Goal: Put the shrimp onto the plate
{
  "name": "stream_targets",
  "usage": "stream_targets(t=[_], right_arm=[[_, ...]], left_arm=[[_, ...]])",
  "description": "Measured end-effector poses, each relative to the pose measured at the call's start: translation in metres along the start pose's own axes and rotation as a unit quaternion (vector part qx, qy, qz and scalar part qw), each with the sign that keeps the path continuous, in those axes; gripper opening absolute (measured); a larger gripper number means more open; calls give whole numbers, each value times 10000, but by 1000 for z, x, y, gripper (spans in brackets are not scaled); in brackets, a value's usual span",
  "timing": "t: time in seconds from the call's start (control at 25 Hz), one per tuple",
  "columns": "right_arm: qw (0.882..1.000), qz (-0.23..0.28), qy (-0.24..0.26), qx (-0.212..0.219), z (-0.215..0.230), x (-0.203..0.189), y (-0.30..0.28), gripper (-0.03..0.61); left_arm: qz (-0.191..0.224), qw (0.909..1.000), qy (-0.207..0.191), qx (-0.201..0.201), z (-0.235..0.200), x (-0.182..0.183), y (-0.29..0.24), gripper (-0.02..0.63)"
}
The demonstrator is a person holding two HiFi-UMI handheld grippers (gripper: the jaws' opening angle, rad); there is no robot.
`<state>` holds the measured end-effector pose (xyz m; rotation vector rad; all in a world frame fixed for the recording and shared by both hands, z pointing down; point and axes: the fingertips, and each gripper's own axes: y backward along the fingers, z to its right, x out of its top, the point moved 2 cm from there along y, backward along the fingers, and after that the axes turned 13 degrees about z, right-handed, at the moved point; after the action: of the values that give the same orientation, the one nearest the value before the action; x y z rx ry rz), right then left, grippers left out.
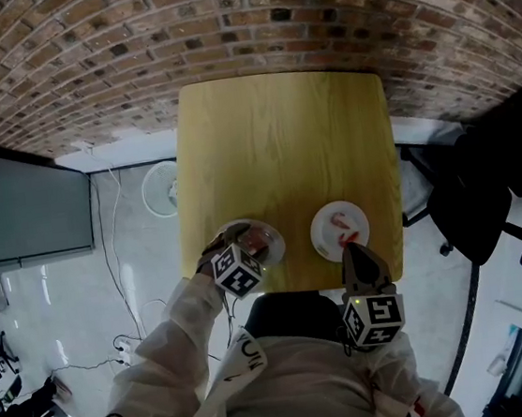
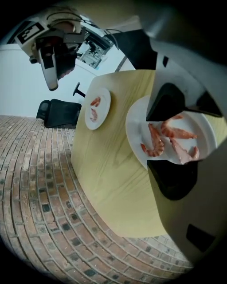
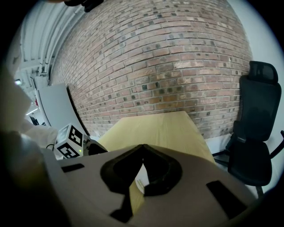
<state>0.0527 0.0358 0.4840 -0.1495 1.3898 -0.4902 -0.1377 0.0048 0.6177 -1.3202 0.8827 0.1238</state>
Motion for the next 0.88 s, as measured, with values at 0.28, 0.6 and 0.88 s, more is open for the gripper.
stream_targets(t=[0.28,0.6,0.88], right_arm=[[10000,-46,-29,9,1,-2,-3,23],[10000,-47,-37,17,2,-3,-7,23],[10000,-55,-32,32,1,-5,-7,23]], left_arm=[[-60,10000,47,-31,-1,-5,-5,273],[-22,9998,146,-124,0,-8,-8,252],[4,9998,132,-137,1,-9,-8,249]])
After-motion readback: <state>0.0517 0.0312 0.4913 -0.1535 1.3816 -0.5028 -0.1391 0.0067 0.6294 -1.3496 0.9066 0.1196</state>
